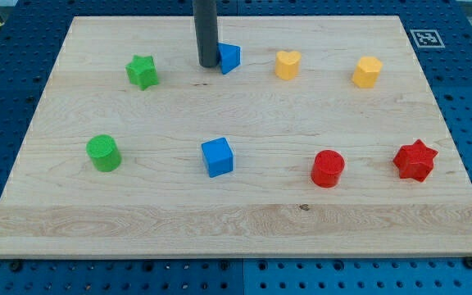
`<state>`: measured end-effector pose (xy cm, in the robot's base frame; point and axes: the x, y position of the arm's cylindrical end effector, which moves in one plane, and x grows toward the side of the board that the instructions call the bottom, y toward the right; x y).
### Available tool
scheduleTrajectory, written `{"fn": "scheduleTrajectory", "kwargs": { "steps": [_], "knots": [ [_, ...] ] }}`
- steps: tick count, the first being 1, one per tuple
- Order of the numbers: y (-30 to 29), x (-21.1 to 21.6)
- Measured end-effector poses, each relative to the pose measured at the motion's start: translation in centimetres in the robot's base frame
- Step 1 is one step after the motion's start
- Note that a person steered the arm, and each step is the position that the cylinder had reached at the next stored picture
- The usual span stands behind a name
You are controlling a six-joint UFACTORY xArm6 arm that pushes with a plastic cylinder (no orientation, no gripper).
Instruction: Slide the blue cube towards the top center
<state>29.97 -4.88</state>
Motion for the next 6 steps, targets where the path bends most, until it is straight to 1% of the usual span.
{"fn": "scheduleTrajectory", "kwargs": {
  "steps": [1,3,4,5,6],
  "knots": [
    [0.1,-1.2],
    [0.3,6.7],
    [2.5,7.7],
    [4.1,5.1],
    [4.1,2.2]
  ]
}}
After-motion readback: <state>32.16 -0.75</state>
